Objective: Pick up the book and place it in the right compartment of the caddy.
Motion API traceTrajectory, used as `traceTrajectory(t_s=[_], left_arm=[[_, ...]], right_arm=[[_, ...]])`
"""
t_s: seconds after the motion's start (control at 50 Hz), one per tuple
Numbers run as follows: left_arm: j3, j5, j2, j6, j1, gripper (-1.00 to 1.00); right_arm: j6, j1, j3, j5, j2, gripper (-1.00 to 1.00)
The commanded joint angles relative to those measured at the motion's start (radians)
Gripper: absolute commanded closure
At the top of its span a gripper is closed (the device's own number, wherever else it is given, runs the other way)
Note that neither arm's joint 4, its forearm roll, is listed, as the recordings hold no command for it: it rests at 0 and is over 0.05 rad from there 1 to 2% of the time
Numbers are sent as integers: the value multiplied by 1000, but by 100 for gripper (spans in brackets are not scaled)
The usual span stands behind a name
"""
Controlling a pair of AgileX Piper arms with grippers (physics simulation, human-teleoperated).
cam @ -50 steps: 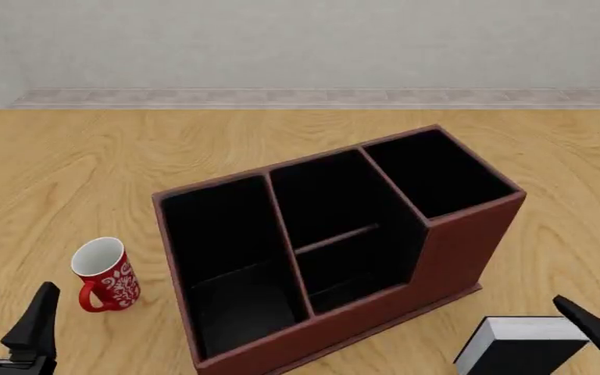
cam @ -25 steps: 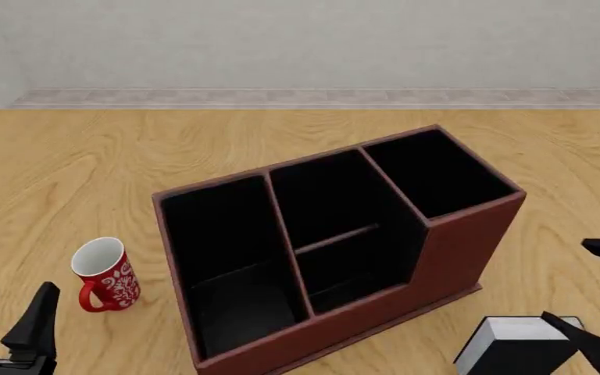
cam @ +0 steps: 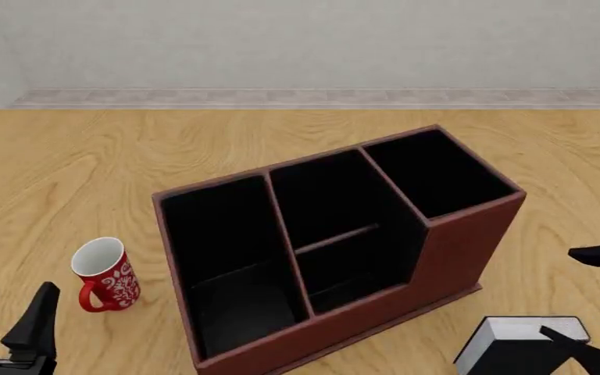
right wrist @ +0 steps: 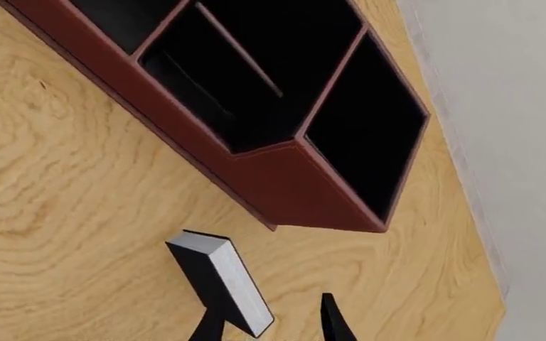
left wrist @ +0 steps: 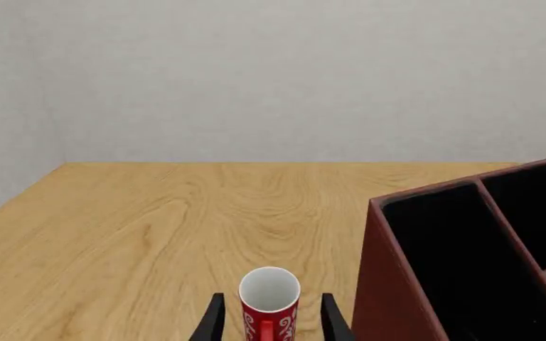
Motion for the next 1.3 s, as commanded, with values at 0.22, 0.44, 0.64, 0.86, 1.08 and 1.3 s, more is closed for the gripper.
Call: traceTrajectory(t_s=[0.22,0.44,0.64,0.86,1.08,1.3], left_arm=[[0,0,0,0,0,-100],[0,0,0,0,0,-100],[0,0,0,0,0,-100],[0,0,0,0,0,-100],[0,0,0,0,0,-100],[0,0,0,0,0,-100]], right_arm=[[5,45,39,-12,22,-100],[63,88,108,-75,15,-100],[94,95,144,-81,7,-100],[127,105,207,-103,-12,-100],[112,72,221,-107,-10,-100],[123,66,249,-122,-8,-100]])
